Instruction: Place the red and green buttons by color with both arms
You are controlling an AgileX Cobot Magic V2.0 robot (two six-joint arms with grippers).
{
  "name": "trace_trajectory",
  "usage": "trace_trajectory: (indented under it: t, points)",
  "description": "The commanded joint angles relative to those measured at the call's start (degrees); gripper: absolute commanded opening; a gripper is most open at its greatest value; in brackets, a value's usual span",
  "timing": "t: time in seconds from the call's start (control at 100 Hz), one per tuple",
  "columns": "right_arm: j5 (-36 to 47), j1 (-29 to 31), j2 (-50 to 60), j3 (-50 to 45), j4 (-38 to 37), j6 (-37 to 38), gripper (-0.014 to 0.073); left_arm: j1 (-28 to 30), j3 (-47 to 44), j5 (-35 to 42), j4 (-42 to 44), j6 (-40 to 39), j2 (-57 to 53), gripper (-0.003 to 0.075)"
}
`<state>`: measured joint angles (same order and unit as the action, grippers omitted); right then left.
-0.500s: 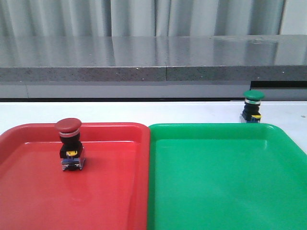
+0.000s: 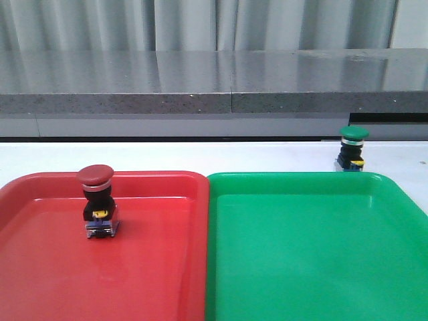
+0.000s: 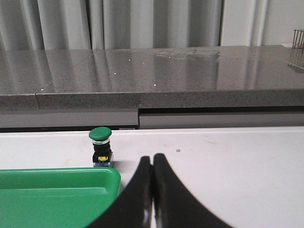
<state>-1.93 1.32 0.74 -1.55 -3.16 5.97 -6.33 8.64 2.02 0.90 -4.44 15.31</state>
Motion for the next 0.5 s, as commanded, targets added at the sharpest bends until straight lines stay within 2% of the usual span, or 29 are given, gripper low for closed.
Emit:
trace_trajectory:
  t: [0.0, 0.15, 0.24, 0.46, 0.49]
  points:
    - [4.0, 0.0, 1.1, 1.1, -0.5, -0.4, -0.0064, 2.3, 0.2, 2.2, -2.5, 0.2, -2.7, -0.002]
    - [4.0, 0.0, 1.1, 1.1, -0.5, -0.4, -0.0064, 6.3, -2.2, -3.3, -5.9, 0.2, -8.2, -0.002]
    - [4.0, 0.0, 1.1, 1.1, -0.5, -0.4, -0.0064, 7.8, -4.0, -3.9, -6.1, 0.9, -10.7, -0.002]
    - [4.0, 0.0, 1.1, 1.1, -0.5, -0.4, -0.0064, 8.2, -9.6, -3.6, -6.1, 3.3, -17.6, -0.002]
    - [4.0, 0.0, 1.1, 1.1, -0.5, -0.4, -0.0064, 8.2, -9.4, -5.8, -6.1, 3.3, -17.4, -0.002]
